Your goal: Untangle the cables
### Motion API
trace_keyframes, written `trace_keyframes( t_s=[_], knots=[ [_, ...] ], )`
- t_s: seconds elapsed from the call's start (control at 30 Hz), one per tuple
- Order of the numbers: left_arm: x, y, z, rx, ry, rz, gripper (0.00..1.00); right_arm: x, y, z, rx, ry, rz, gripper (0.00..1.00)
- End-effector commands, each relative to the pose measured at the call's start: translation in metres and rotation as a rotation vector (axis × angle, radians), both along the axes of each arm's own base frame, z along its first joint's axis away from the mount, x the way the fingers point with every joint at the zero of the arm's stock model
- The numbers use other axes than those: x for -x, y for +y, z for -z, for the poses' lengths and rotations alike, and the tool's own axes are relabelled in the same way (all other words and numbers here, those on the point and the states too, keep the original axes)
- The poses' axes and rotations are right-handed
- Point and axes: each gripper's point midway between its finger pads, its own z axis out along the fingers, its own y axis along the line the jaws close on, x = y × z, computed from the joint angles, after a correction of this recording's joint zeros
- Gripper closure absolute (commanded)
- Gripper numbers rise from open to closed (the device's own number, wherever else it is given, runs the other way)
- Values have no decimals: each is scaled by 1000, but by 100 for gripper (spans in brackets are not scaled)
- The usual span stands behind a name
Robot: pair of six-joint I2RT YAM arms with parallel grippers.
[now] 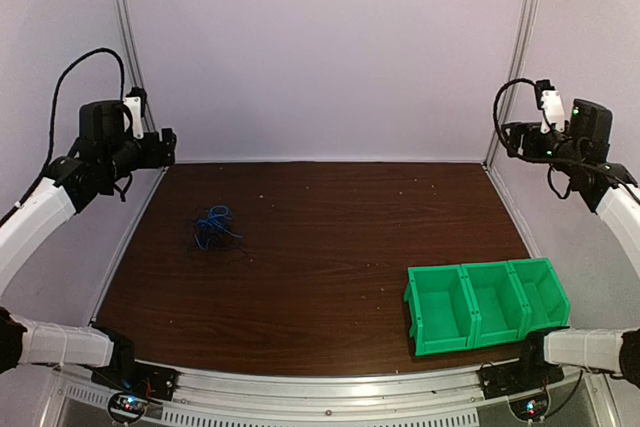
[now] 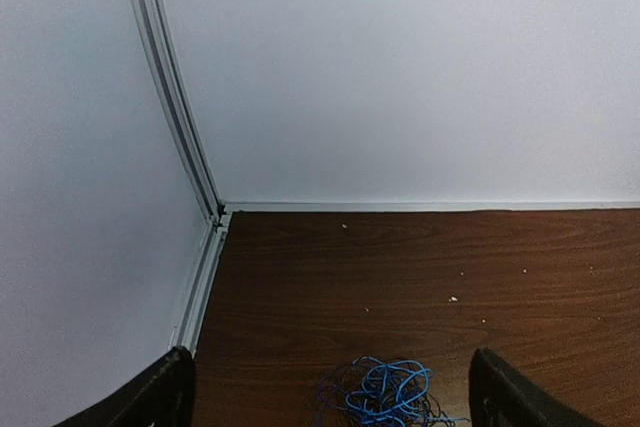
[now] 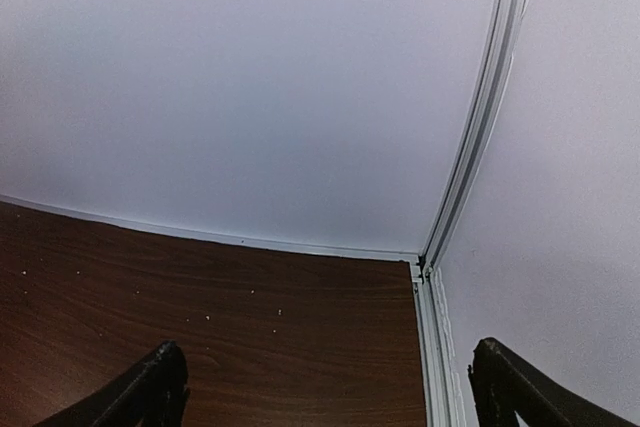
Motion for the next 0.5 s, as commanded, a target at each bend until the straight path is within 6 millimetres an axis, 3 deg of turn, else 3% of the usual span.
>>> trace_keyframes(
  t_s=[0.0, 0.17, 0.33, 0.47],
  knots=[
    [-4, -13, 14, 6, -26, 38, 4, 9, -6, 23, 50, 24, 25, 0],
    [-3, -38, 48, 3, 1, 147, 7, 26, 17, 82, 186, 172, -151, 0],
    [5, -67, 71, -4, -3, 298, 13, 62, 38, 148, 326, 363, -360, 3],
    [10, -86, 83, -6, -2, 388, 16, 96, 37, 199, 468, 504, -466, 12]
  ],
)
